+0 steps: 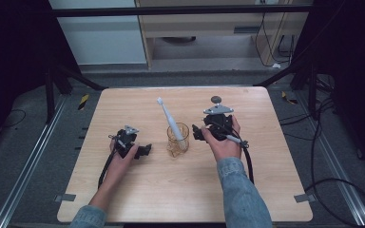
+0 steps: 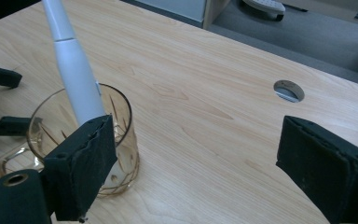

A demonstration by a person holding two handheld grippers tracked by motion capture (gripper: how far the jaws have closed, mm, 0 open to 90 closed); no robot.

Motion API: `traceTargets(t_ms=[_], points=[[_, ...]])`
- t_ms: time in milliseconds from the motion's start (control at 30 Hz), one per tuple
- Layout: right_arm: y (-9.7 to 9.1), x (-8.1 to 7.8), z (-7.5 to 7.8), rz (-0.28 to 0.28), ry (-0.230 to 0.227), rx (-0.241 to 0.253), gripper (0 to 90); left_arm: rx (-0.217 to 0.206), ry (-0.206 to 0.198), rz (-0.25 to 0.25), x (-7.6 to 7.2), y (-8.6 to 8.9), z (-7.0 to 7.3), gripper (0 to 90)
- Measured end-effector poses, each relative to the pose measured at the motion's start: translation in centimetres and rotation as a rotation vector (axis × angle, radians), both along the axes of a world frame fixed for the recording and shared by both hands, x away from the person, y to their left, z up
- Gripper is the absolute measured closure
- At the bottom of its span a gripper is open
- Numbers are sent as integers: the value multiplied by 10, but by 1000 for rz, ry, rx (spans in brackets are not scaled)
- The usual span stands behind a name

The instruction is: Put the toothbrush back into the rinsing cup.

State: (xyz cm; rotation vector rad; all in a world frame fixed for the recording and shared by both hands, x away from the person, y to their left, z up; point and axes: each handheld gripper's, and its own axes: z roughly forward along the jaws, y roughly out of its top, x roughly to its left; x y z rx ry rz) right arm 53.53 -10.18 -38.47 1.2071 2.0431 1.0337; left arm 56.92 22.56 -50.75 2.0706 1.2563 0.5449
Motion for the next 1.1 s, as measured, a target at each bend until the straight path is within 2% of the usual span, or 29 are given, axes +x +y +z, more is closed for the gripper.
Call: traceTargets(t_ms=[267,500,1100], points=[[-17,0,-4,-46,-1,-5,117,1,-1,0,0,0,0,0],[-31,-2,-12,-88,16,-2,118,1,-1,0,0,0,0,0],[-56,-3,-31,-136,55,-24,129,1,-1,0,0,0,0,0]])
